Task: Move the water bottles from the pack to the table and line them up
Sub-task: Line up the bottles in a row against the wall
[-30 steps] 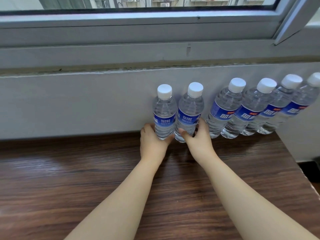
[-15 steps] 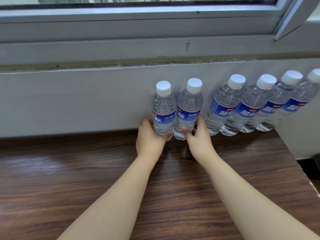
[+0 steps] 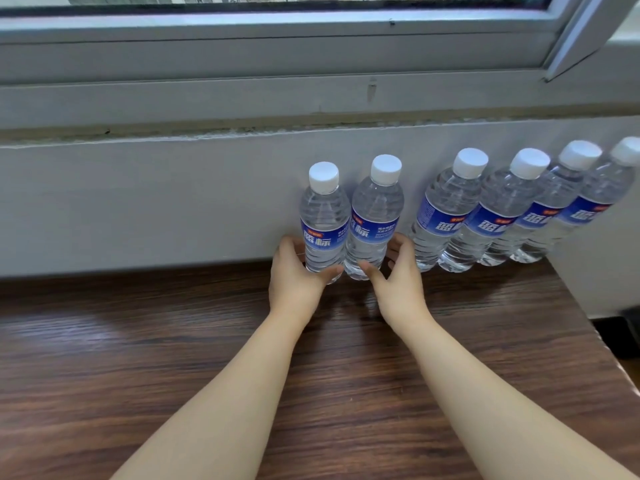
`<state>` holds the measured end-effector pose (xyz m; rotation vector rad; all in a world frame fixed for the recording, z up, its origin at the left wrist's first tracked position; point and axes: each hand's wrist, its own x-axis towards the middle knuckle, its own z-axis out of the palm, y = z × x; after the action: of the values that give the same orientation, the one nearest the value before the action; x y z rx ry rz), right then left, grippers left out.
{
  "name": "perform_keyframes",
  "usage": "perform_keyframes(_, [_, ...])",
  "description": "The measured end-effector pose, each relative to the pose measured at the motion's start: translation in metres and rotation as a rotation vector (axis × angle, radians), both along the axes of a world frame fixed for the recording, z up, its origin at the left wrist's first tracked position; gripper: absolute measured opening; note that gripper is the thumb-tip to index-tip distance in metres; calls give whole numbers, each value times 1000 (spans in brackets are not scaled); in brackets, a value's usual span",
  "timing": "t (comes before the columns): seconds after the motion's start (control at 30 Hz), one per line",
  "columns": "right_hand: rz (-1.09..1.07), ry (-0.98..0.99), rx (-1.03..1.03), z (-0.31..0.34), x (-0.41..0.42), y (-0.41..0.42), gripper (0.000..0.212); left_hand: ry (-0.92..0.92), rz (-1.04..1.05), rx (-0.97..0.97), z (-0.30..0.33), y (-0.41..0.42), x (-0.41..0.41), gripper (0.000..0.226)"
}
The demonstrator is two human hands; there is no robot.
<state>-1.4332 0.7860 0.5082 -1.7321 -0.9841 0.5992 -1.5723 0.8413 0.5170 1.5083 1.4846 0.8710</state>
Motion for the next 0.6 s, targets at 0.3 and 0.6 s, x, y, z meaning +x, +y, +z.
perform_keyframes(0.3, [-7, -55, -37, -1, 4, 12, 70, -13, 5, 3, -6, -1, 0, 64])
perform_keyframes(0.6, [127, -13, -34, 3, 6, 6, 61, -175, -84, -60, -7, -2, -9, 63])
